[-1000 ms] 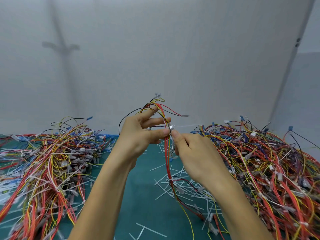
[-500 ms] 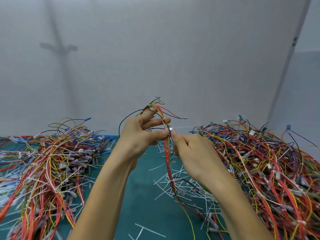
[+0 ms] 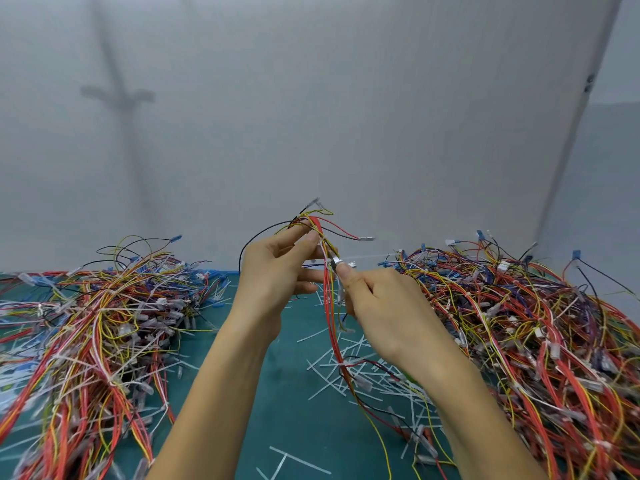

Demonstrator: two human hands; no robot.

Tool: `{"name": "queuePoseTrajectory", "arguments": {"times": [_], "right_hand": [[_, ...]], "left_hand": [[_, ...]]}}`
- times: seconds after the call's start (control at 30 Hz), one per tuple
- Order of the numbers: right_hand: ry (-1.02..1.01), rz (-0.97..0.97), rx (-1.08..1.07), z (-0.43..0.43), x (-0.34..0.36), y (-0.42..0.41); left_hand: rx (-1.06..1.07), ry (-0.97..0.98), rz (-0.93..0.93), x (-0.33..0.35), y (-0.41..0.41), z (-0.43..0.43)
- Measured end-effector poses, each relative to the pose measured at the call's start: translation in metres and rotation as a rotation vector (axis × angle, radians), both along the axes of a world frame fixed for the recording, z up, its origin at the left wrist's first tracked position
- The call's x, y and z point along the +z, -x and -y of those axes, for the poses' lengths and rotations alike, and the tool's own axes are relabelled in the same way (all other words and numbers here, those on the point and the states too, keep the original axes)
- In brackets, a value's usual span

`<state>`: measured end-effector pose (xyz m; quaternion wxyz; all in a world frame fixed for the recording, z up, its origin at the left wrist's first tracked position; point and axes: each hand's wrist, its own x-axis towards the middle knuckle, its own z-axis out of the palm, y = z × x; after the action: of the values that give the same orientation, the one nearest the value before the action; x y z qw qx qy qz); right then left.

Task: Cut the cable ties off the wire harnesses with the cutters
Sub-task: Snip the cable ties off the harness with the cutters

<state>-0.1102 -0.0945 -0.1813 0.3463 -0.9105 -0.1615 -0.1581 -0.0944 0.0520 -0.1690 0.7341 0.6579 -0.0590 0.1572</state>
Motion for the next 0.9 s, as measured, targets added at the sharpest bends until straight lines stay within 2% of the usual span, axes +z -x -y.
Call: {"name": "queuePoseTrajectory", "arguments": {"times": [0.6,0.7,0.83,0.9], "right_hand": [[-0.019,0.009,-0.025,-0.0023,-0.0007,0.0007],[-0.082,-0.010,-0.039,-0.0008,0.0021,0.0008],[-0.273,-0.109,0.035,0.0026,0.0077,0.0023],[-0.263,-0.126,0.051,0.0034,0.0069,0.0023]], "left_hand": [[0.033,0.057,0.010,0.0022,0.0016,0.0034],[0.026,0.053,-0.011,0.0028,0.0016,0.0016],[0.000,0.082,-0.019,0.0039,0.0009,-0.0002],[-0.043,0.088,-0.028,0.0048,0.0010,-0.0011]]}}
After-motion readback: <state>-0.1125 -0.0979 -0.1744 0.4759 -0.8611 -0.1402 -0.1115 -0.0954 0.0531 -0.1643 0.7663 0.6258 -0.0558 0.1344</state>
